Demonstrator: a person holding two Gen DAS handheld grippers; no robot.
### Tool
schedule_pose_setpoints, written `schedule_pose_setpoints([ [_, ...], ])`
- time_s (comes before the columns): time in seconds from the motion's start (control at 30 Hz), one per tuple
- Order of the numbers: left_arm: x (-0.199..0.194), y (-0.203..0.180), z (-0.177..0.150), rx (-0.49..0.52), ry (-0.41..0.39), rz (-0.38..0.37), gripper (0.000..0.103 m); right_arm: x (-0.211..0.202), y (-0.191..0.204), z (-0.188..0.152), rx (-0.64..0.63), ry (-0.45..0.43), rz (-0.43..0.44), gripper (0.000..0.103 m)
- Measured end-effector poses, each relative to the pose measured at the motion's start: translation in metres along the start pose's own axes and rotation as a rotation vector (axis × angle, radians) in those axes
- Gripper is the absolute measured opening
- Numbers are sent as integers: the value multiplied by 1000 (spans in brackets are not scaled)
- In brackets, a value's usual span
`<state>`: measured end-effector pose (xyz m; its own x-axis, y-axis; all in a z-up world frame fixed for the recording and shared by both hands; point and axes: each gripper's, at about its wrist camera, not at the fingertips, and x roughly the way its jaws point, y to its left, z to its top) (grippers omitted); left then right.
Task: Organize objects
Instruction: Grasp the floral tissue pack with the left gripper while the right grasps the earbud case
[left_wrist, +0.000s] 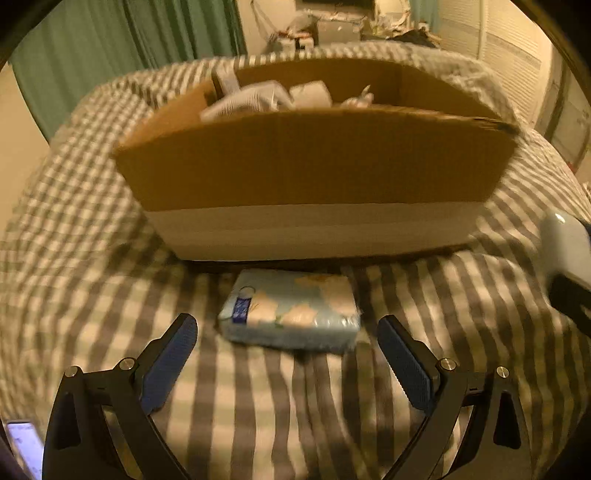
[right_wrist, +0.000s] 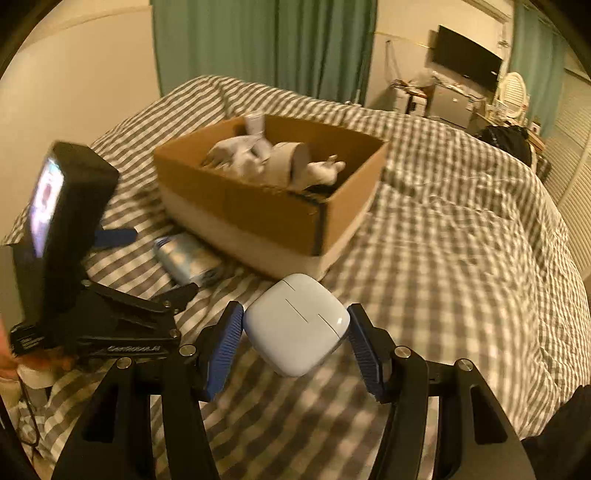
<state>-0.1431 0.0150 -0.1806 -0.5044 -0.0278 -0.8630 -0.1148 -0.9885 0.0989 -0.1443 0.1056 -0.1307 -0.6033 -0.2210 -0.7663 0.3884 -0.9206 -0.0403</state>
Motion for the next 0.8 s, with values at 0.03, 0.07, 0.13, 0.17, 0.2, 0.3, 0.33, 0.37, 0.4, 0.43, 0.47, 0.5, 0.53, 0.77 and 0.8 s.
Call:
schedule_pose_setpoints([
  [0.03, 6, 1, 2, -8, 12, -4, 100, 0, -4, -1, 9, 2, 0, 58],
  [0.07, 12, 2, 5, -14, 23, -9, 100, 3, -5, 0, 17, 8, 4, 58],
  [0.13, 20, 3, 6, -20, 38, -23, 100, 8, -6, -3, 31, 24, 16, 58],
  [0.17, 23, 3, 6, -24, 44, -24, 100, 11, -6, -4, 33, 31, 19, 58],
  [0.2, 24, 4, 6, -25, 44, -27, 100, 12, -6, -5, 33, 34, 21, 58],
  [0.3, 24, 7, 6, -35, 37, -36, 92, 10, -5, -7, 30, 34, 30, 58],
  [0.33, 24, 8, 6, -38, 39, -39, 86, 10, -5, -7, 29, 32, 31, 58],
  [0.37, 25, 9, 6, -42, 41, -41, 79, 11, -4, -6, 29, 31, 30, 58],
  [0.4, 25, 10, 5, -46, 42, -42, 78, 11, -4, -6, 30, 29, 30, 58],
  [0.43, 24, 11, 5, -48, 41, -45, 78, 10, -3, -6, 30, 28, 29, 58],
  [0.47, 22, 12, 4, -49, 36, -52, 78, 10, -2, -6, 29, 27, 28, 58],
  [0.5, 20, 12, 4, -48, 30, -56, 77, 10, -1, -6, 28, 26, 28, 58],
  [0.53, 18, 12, 3, -47, 25, -59, 77, 10, 0, -6, 26, 25, 27, 58],
  [0.77, -11, 16, -6, -53, -31, -67, 77, 8, 2, -4, 24, 16, 20, 58],
  [0.8, -17, 18, -7, -57, -40, -67, 77, 8, 1, -3, 24, 16, 20, 58],
])
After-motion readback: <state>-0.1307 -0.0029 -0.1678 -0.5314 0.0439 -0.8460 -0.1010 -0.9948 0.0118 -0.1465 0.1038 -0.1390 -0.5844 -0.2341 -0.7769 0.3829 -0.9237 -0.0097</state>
